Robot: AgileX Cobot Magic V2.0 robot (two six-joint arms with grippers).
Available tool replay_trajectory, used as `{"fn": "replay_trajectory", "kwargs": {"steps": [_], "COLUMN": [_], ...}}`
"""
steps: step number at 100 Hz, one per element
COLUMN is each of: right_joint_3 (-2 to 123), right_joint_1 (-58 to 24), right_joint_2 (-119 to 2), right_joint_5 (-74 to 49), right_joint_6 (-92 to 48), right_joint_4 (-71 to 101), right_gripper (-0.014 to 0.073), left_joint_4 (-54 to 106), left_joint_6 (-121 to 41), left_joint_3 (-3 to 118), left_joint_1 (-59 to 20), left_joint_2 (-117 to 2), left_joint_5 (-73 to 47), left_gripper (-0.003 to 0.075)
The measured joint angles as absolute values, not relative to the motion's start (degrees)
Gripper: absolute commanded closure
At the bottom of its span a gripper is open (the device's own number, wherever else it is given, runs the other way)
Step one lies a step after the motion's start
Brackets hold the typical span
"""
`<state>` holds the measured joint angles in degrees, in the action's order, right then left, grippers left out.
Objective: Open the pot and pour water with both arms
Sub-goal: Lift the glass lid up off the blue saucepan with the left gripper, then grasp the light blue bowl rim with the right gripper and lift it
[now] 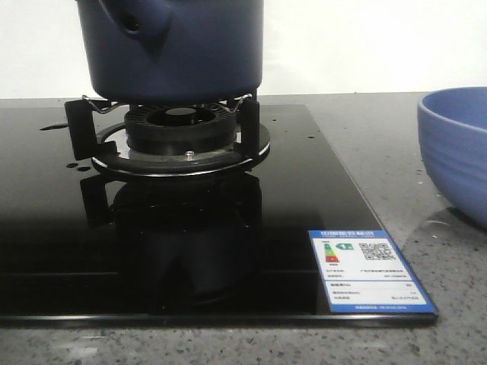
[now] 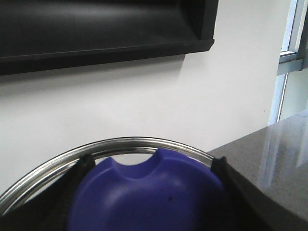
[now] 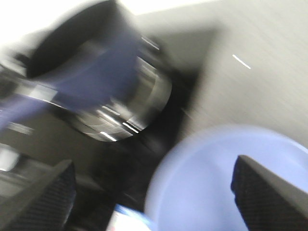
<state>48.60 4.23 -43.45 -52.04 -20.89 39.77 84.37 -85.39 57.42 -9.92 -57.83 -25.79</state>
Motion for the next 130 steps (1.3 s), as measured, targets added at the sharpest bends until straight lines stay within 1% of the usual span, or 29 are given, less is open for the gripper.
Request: {"fn": "replay_trajectory", "kwargs": {"steps": [10, 22, 44, 65, 70, 74, 76, 77, 78, 79, 84, 88, 91, 100, 102, 104, 105, 113, 117, 130], "right_joint_3": [54.9, 58.8, 54.5, 48.5, 47.2, 46.2, 45.9, 45.6, 45.4, 45.1, 44.2, 43.7, 43.4, 42.9, 42.9, 42.9, 42.9, 42.9, 42.9, 43.4], "right_joint_1": [5.9, 7.0, 7.2, 7.2, 7.2, 7.2, 7.2, 7.2, 7.2, 7.2, 7.2, 7.2, 7.2, 7.2, 7.2, 7.2, 7.2, 7.2, 7.2, 7.3], "right_joint_2": [-47.1, -51.3, -57.3, -59.4, -59.6, -59.7, -59.8, -59.7, -59.7, -59.7, -59.7, -59.7, -59.7, -59.7, -59.7, -59.7, -59.7, -59.7, -59.7, -59.9], "right_joint_5": [-60.6, -66.1, -66.5, -62.0, -61.0, -60.4, -60.0, -59.9, -59.7, -59.6, -58.9, -58.3, -57.8, -56.4, -56.2, -55.9, -55.9, -55.3, -55.0, -55.2], "right_joint_6": [-10.3, -3.9, -1.8, -1.6, -1.6, -1.6, -1.6, -1.6, -1.6, -1.6, -1.6, -1.6, -1.6, -1.6, -1.6, -1.6, -1.6, -1.6, -1.6, -1.6], "right_joint_4": [28.5, 19.5, 15.6, 16.5, 16.8, 17.0, 17.1, 17.1, 17.2, 17.2, 17.8, 18.3, 18.9, 19.6, 19.7, 19.7, 19.7, 19.7, 19.7, 19.7], "right_gripper": [-0.0003, -0.0003, -0.0003, 0.0009, 0.0041, 0.0084, 0.0119, 0.0119, 0.0148, 0.0148, 0.0225, 0.0309, 0.0344, 0.0494, 0.0512, 0.0549, 0.0549, 0.0645, 0.0663, 0.0662], "left_joint_4": [83.8, 84.2, 84.7, 84.8, 84.9, 85.2, 85.3, 85.5, 85.5, 85.5, 85.6, 85.7, 85.6, 85.9, 85.9, 86.0, 86.0, 86.5, 86.6, 86.8], "left_joint_6": [-84.7, -84.4, -84.2, -84.2, -84.2, -84.2, -84.2, -84.2, -84.2, -84.2, -84.2, -84.2, -84.2, -84.2, -84.2, -84.2, -84.2, -84.2, -84.2, -84.2], "left_joint_3": [53.0, 49.0, 47.2, 47.1, 47.1, 47.1, 47.1, 47.1, 47.1, 47.1, 47.1, 47.1, 47.1, 47.1, 47.1, 47.1, 47.1, 47.1, 47.1, 47.1], "left_joint_1": [-9.9, -9.8, -9.8, -10.0, -10.2, -10.2, -10.2, -10.2, -10.2, -10.2, -10.2, -10.2, -10.2, -10.3, -10.3, -10.3, -10.3, -10.3, -10.3, -10.3], "left_joint_2": [-51.8, -46.1, -41.6, -41.4, -41.4, -41.4, -41.4, -41.4, -41.4, -41.4, -41.4, -41.4, -41.4, -41.4, -41.4, -41.4, -41.4, -41.4, -41.4, -41.4], "left_joint_5": [-24.1, -22.2, -21.3, -21.2, -21.1, -21.0, -21.0, -21.0, -21.0, -21.0, -21.0, -21.0, -21.0, -21.0, -21.0, -21.0, -21.0, -21.0, -21.0, -20.9], "left_gripper": [0.053, 0.053, 0.053, 0.053, 0.053, 0.053, 0.053, 0.053, 0.053, 0.053, 0.053, 0.053, 0.053, 0.053, 0.053, 0.053, 0.053, 0.053, 0.053, 0.0531]}}
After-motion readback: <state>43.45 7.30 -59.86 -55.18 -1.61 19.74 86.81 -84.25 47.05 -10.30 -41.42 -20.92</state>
